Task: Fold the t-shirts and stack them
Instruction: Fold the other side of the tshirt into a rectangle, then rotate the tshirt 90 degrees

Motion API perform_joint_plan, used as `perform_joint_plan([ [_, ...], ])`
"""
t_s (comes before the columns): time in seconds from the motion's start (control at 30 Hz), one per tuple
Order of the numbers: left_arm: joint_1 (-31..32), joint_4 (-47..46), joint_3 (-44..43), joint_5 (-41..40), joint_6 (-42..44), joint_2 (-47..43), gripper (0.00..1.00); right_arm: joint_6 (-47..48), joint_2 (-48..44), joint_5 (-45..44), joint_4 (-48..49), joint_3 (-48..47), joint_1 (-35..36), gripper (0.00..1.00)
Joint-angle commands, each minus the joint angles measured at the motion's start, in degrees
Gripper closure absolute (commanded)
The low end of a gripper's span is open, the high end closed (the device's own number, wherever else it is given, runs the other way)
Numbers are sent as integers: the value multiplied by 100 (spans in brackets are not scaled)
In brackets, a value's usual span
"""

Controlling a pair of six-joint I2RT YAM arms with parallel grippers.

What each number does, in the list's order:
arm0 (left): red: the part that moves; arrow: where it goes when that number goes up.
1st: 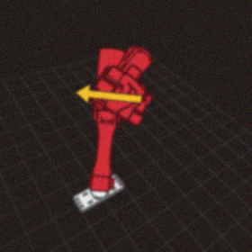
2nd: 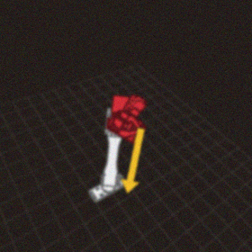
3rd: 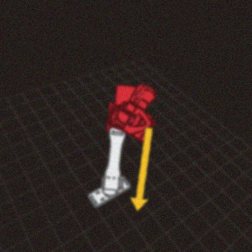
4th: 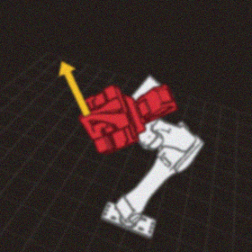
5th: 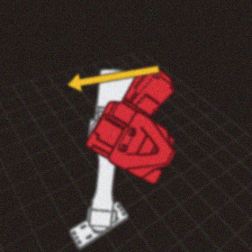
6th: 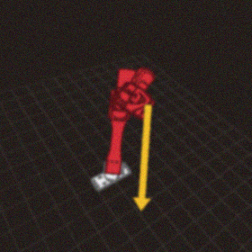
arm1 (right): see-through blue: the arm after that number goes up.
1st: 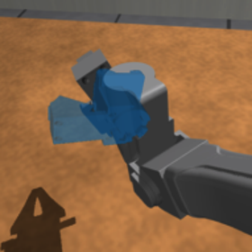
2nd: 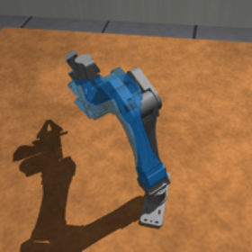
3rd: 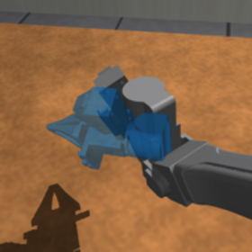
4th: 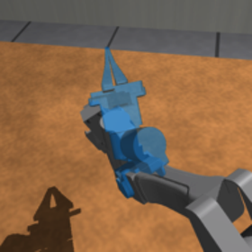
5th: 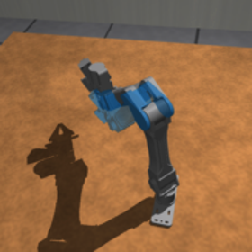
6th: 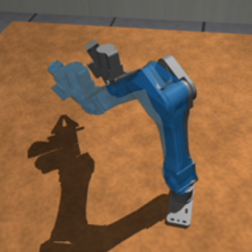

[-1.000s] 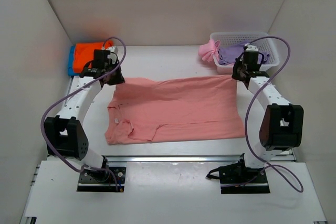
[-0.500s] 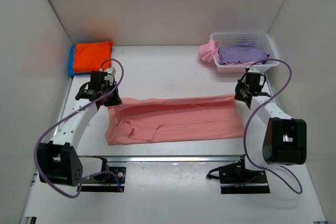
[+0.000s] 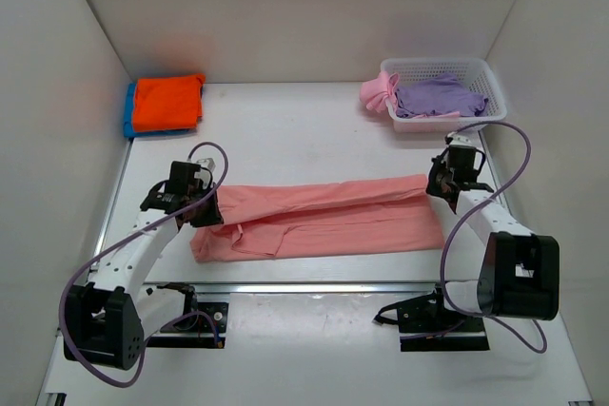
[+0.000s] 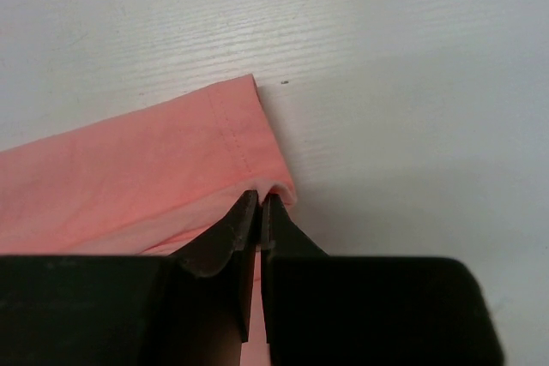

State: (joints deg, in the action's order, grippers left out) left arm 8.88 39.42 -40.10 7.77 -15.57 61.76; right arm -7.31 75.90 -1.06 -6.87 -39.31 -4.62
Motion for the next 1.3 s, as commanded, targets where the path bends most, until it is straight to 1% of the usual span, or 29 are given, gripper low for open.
perform_joint_plan([
  [0.0, 43, -40, 90, -12, -77, -146, 100, 28, -190, 36, 143, 64, -12, 100],
  [0.07, 87, 22, 55, -21, -112, -138, 100, 37, -216, 18, 11, 73, -4, 100],
  [0.1, 52, 5, 55, 40, -139, -155, 95, 28, -251, 288, -163, 64, -4, 100],
  [0.13, 61, 30, 55, 6, -165, -181, 91, -33, -294, 317, -357, 3, -64, 100],
  [0.17, 35, 48, 63, 23, -191, -190, 79, -77, -321, 317, -567, -41, -74, 100],
  [0.2, -9, 31, 72, 23, -209, -243, 73, -191, -408, 421, -656, -50, -143, 93],
  [0.23, 34, 13, 107, 23, -235, -304, 71, -314, -514, 361, -779, -33, -162, 86],
  [0.27, 17, -4, 73, -12, -262, -348, 71, -393, -584, 378, -876, -24, -162, 82],
  [0.33, 17, -13, 55, -56, -323, -453, 67, -481, -909, 352, -877, 20, -145, 80],
  [0.37, -18, -31, 46, -56, -306, -437, 67, -447, -1015, 317, -781, 55, -127, 78],
  [0.43, 43, -66, -15, -91, -350, -402, 67, -447, -1234, 291, -711, 81, -57, 76],
  [0.47, 104, -57, -24, -22, -359, -349, 66, -403, -1209, 378, -658, 29, -56, 68],
  [0.5, 157, -48, -42, -4, -324, -288, 66, -403, -1174, 439, -605, 3, -56, 54],
  [0.53, 244, -48, -42, -38, -393, -200, 67, -324, -1078, 562, -544, -76, -65, 53],
  [0.57, 263, -57, -42, -30, -472, -95, 68, -271, -886, 728, -430, -146, -65, 58],
  [0.6, 437, -66, -7, -91, -516, -33, 68, -210, -762, 791, -420, -191, -56, 81],
  [0.63, 621, -162, 28, -126, -613, 64, 69, -218, -491, 861, -394, -287, -56, 100],
  [0.73, 956, -311, 54, -293, -876, 476, 71, -209, 238, 1134, -490, -691, 31, 100],
  [0.87, 1168, -584, -112, -530, -1114, 1152, 71, -157, 1013, 1143, -517, -1157, 303, 100],
  [0.9, 1194, -593, -173, -644, -1132, 1398, 72, -165, 1215, 1074, -534, -1280, 356, 100],
  [1.0, 1186, -760, -349, -768, -1202, 2013, 72, -139, 1637, 1239, -577, -1587, 366, 100],
  [1.07, 1142, -926, -542, -768, -1185, 2356, 76, -200, 2005, 1336, -754, -1842, 296, 100],
  [1.1, 1124, -936, -595, -881, -1228, 2646, 78, -305, 2191, 1354, -972, -2026, 295, 100],
  [1.2, 1177, -848, -1201, -1066, -1106, 3288, 78, -507, 2797, 1205, -1718, -2536, 102, 100],
  [1.27, 1142, -787, -1797, -1146, -1036, 3657, 79, -674, 2991, 1187, -2097, -2757, 6, 100],
])
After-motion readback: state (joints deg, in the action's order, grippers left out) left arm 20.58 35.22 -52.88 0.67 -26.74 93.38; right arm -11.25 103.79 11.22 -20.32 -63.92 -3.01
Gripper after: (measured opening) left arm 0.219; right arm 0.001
